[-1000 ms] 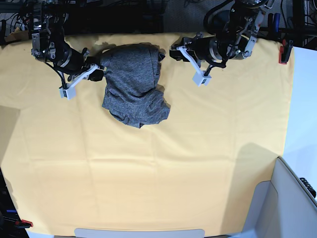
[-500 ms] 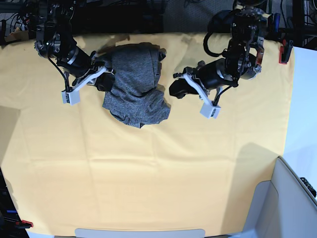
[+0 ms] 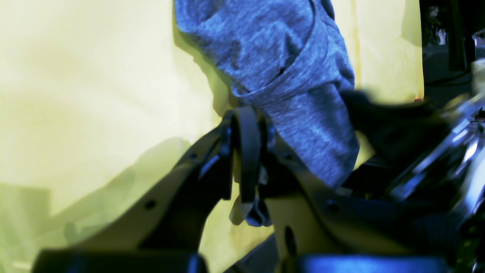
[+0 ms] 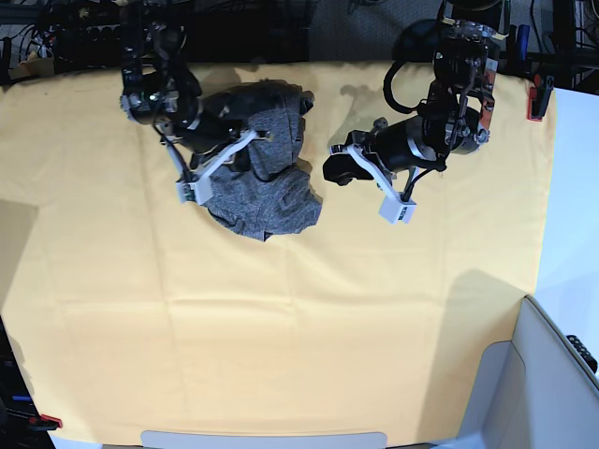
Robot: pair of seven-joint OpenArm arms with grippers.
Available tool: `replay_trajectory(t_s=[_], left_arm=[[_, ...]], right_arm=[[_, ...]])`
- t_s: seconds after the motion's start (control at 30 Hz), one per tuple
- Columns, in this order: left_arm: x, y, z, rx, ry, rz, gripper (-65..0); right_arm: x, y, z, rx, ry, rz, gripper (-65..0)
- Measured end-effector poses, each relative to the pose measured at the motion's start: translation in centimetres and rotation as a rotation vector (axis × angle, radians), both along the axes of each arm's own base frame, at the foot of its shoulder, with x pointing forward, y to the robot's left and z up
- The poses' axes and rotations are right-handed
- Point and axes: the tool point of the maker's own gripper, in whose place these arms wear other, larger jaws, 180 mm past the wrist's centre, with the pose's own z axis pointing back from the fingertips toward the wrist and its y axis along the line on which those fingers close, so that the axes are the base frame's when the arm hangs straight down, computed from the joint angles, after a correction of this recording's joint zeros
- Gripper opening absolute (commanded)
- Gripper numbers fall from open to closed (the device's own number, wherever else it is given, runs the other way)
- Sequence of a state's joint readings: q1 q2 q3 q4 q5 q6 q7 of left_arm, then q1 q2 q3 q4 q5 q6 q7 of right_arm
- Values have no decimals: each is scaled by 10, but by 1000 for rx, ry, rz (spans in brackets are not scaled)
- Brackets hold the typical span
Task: Fold the T-shirt properly
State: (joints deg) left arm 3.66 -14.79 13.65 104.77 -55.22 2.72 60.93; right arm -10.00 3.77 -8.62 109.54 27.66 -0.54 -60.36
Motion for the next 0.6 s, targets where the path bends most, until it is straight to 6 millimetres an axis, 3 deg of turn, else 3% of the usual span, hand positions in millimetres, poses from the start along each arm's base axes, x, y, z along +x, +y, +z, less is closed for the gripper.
replay_trajectory(t_s=[0.07,0.3,0.53,0.6], left_arm=[[1,0,1,-3,-5,-2,-637],[14,0,11,-7,-45,5,-637],[11,-1,11,-5,-45,-12,-637],[7,-10,12,-5,-69,-66,-637]], right_arm=[[-7,9,-7,-24,12,31,-648],[-30,4,-24,-59,44,44,-648],[-35,-2,-25,-71,45,43,-648],[-35,-3,-24,-71,44,47,-648]])
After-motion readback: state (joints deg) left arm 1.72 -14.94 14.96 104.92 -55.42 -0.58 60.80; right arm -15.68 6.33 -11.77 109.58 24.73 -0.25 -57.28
